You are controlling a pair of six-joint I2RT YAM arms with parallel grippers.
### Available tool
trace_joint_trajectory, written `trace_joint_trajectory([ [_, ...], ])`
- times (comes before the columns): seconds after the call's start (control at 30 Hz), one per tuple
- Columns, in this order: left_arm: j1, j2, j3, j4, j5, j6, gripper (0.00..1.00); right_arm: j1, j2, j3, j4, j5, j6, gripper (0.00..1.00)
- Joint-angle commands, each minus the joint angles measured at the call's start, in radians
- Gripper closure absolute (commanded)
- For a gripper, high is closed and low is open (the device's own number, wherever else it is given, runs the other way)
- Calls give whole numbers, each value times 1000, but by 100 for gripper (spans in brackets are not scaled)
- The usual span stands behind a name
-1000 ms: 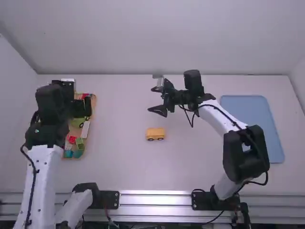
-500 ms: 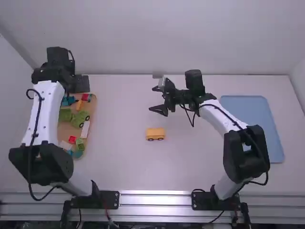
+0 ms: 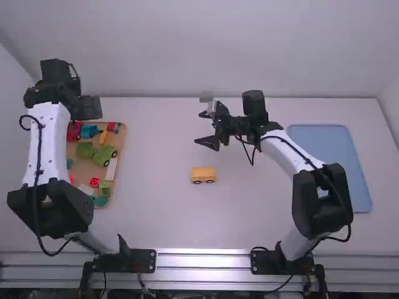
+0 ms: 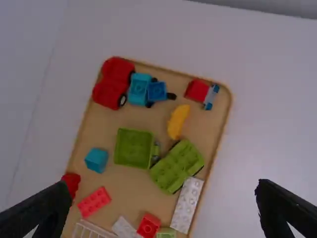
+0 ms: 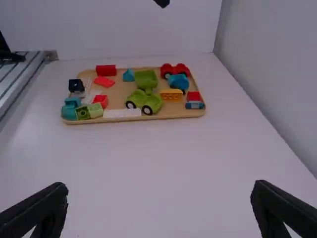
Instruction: Assemble lego blocks to make yellow taxi
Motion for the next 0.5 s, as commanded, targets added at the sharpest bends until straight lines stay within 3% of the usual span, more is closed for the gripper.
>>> trace_joint_trajectory([
  [0.0, 96, 23, 24, -8, 137, 30, 1, 0, 0, 26, 0, -10, 6, 1],
  [0.3, 146, 150, 26, -21, 206, 154, 5, 1, 0, 26, 0, -10, 6, 1],
  [0.37, 137, 191, 41, -17, 206, 153, 16, 2, 0, 26, -3, -10, 6, 1],
  [0.47, 124, 239, 74, -38, 208, 166, 15, 1, 0, 26, -4, -8, 19, 1],
])
